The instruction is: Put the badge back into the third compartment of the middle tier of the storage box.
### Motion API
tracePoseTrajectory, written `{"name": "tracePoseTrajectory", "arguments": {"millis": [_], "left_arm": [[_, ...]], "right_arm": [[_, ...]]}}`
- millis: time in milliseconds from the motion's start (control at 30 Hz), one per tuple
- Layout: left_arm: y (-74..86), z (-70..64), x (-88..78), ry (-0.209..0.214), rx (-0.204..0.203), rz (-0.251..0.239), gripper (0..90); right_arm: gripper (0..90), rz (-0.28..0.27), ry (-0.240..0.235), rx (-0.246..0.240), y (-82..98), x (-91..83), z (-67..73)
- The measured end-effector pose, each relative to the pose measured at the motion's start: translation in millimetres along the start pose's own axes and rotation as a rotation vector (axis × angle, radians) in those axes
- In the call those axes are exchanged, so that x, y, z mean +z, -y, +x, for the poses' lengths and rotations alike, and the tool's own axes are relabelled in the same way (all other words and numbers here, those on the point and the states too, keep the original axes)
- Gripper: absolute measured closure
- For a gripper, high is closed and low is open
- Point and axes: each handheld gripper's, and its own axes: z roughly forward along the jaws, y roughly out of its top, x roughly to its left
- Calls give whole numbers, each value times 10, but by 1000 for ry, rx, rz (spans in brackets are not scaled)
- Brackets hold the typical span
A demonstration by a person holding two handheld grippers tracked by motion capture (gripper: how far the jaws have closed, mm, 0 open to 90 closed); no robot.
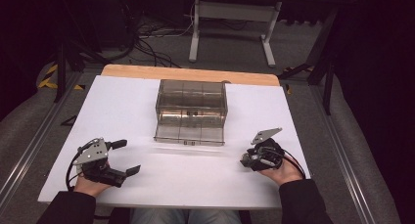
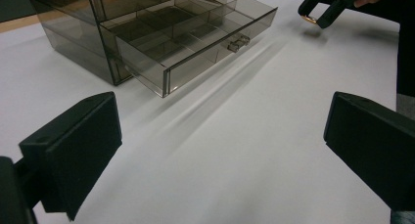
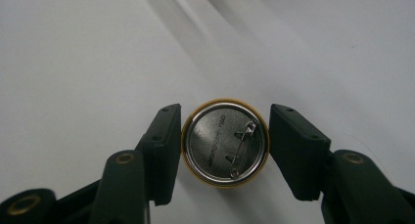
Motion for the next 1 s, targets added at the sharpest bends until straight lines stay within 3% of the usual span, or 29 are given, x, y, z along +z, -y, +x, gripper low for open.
{"name": "tracePoseTrajectory", "arguments": {"millis": [1000], "left_arm": [[-1, -3, -6, -4, 0, 0, 14]], "right_arm": [[478, -14, 13, -39, -236, -232, -1]]}}
